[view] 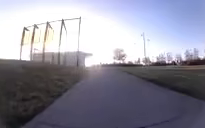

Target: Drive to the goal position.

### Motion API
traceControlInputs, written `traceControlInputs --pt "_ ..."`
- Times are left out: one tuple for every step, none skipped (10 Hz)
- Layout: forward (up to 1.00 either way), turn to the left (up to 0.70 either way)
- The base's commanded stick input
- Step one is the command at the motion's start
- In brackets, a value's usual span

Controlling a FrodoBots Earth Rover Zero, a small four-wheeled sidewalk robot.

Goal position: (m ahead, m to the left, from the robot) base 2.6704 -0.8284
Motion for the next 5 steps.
traceControlInputs --pt "0.5 0.0" --pt "0.5 0.0" --pt "0.5 0.0" --pt "0.5 0.0" --pt "0.5 0.0"
